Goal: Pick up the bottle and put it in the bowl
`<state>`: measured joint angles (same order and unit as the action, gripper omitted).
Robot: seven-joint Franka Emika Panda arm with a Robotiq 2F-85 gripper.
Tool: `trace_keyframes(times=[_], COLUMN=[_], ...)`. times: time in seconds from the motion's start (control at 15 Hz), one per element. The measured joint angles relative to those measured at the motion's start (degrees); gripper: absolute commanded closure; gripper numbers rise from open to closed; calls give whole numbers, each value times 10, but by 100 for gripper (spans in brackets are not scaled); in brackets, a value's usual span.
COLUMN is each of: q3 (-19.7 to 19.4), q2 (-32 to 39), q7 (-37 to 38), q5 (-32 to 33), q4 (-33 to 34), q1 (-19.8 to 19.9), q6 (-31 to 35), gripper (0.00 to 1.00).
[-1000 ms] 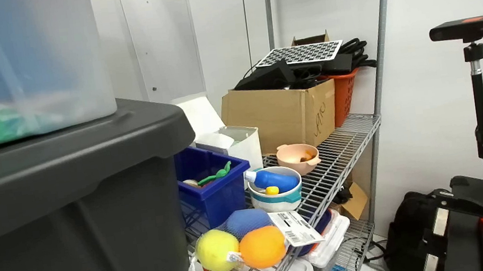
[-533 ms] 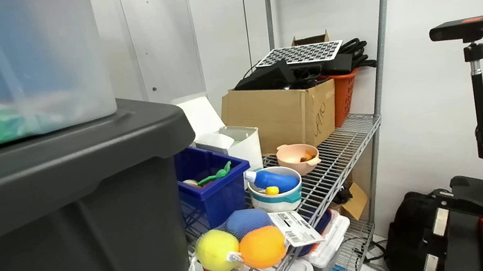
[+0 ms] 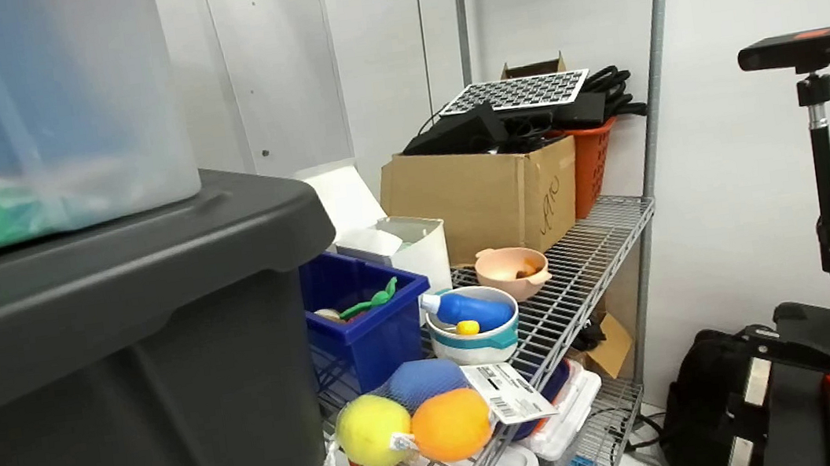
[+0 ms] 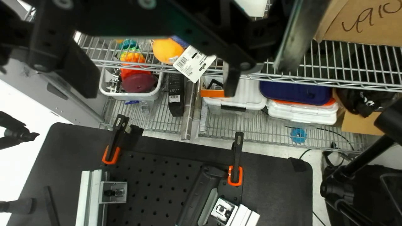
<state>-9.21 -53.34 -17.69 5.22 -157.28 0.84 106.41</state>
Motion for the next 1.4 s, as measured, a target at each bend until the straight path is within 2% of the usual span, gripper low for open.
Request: trace_keyframes(times=[0.4, 0.6, 1.07, 1.4], q3=[1, 10, 33, 33], q2=[5, 37, 193, 337], q7=[3, 11, 31, 31], q5=[1, 1, -7, -11], q4=[-1, 1, 72, 126], q1=[0, -1, -34, -35], q6=[7, 47, 140, 206], gripper=[0, 0, 0, 0])
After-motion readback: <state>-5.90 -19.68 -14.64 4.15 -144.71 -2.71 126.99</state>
